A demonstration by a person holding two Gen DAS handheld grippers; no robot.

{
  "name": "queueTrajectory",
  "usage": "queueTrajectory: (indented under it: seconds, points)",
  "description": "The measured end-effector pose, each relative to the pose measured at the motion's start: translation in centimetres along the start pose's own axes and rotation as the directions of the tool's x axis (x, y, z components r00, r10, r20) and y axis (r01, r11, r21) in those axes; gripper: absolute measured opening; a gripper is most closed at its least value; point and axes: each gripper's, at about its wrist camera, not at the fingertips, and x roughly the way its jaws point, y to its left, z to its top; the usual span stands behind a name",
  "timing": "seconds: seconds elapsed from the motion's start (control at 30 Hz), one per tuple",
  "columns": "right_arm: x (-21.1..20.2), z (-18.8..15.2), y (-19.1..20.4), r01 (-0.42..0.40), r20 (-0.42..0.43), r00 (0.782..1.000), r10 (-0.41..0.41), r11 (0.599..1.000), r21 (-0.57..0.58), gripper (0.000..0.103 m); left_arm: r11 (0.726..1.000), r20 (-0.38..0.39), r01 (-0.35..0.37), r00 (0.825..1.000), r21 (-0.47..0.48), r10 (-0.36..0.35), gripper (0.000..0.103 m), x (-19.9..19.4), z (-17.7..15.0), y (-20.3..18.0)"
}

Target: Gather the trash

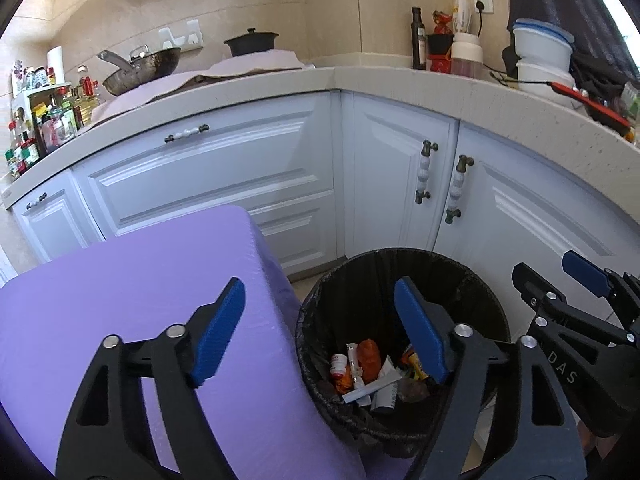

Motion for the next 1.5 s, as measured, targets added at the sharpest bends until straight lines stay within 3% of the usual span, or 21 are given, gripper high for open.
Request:
queueTrajectory:
  seconds: [0.5, 0.97, 1.5]
  points:
    - [-5.6, -0.9, 0.9, 0.005, 0.056, 0.998, -0.004, 1.000, -0.013, 0.077, 0.999, 0.047, -0.016, 0.999, -0.037, 0.018, 0.090, -5.8, -1.6, 3.0]
    - [-10.8, -2.3, 1.2, 0.013, 0.102, 0.995, -0.011, 1.000, -0.016, 0.082, 1.000, 0.086, -0.029, 0.996, -0.001, 0.029, 0.093, -10.8, -3.7, 4.1]
    - [-14.3, -4.0, 1.1, 0.039, 0.132, 0.991, -0.036, 0.999, -0.018, 0.083, 0.999, 0.116, -0.034, 0.993, -0.028, 0.037, 0.094, -14.3, -5.0, 4.8]
